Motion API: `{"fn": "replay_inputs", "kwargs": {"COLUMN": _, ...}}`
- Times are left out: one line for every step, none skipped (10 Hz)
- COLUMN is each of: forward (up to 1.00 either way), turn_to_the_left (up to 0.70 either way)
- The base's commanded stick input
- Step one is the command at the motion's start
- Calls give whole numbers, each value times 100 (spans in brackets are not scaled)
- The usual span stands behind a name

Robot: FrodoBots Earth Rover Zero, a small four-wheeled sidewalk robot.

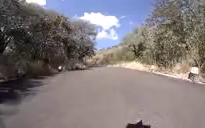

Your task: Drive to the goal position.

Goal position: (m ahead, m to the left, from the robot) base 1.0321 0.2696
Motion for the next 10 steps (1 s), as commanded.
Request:
{"fn": "replay_inputs", "kwargs": {"forward": 50, "turn_to_the_left": 0}}
{"fn": "replay_inputs", "kwargs": {"forward": 50, "turn_to_the_left": 0}}
{"fn": "replay_inputs", "kwargs": {"forward": 50, "turn_to_the_left": 0}}
{"fn": "replay_inputs", "kwargs": {"forward": 50, "turn_to_the_left": 0}}
{"fn": "replay_inputs", "kwargs": {"forward": 50, "turn_to_the_left": 0}}
{"fn": "replay_inputs", "kwargs": {"forward": 50, "turn_to_the_left": 0}}
{"fn": "replay_inputs", "kwargs": {"forward": 50, "turn_to_the_left": 0}}
{"fn": "replay_inputs", "kwargs": {"forward": 50, "turn_to_the_left": 0}}
{"fn": "replay_inputs", "kwargs": {"forward": 50, "turn_to_the_left": 0}}
{"fn": "replay_inputs", "kwargs": {"forward": 50, "turn_to_the_left": 0}}
